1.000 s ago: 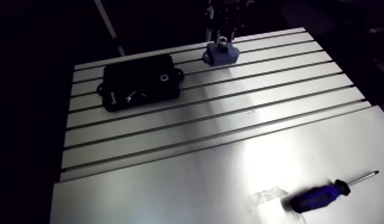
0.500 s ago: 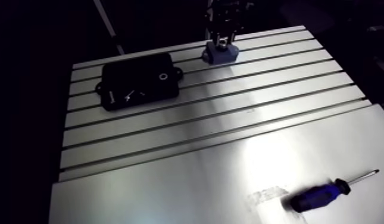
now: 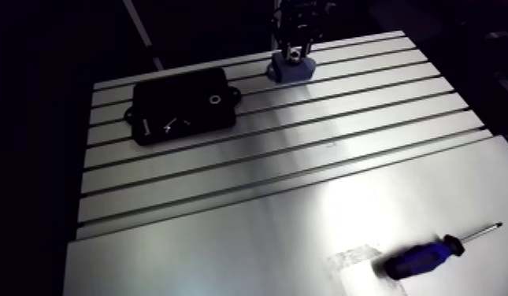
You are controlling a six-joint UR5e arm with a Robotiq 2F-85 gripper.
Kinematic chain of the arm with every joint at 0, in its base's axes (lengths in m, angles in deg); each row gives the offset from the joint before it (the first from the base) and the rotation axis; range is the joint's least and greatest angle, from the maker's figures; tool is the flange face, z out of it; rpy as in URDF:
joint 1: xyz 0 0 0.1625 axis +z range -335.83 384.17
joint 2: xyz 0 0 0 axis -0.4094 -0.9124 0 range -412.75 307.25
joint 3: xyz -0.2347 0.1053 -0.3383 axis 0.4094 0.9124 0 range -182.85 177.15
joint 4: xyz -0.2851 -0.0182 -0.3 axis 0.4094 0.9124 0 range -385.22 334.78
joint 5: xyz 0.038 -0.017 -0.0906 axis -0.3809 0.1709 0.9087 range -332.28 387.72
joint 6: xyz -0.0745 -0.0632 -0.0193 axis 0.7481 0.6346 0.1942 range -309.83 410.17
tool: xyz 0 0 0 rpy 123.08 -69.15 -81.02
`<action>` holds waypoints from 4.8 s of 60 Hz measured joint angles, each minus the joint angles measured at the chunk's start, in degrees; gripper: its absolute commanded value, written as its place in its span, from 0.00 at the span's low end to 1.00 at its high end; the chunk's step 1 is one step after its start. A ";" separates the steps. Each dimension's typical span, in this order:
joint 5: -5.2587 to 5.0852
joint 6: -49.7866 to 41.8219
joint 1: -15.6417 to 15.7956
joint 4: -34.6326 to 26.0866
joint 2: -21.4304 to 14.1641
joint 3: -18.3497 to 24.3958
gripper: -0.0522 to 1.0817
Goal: Pick up the bearing and press it into the housing until flush.
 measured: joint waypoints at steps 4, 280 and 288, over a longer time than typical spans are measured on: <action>0.00 0.00 -0.01 0.05 0.01 0.03 0.57; -0.50 5.75 -0.29 -7.48 -0.66 3.50 0.99; -0.55 5.66 -0.29 -6.29 -0.50 2.96 0.99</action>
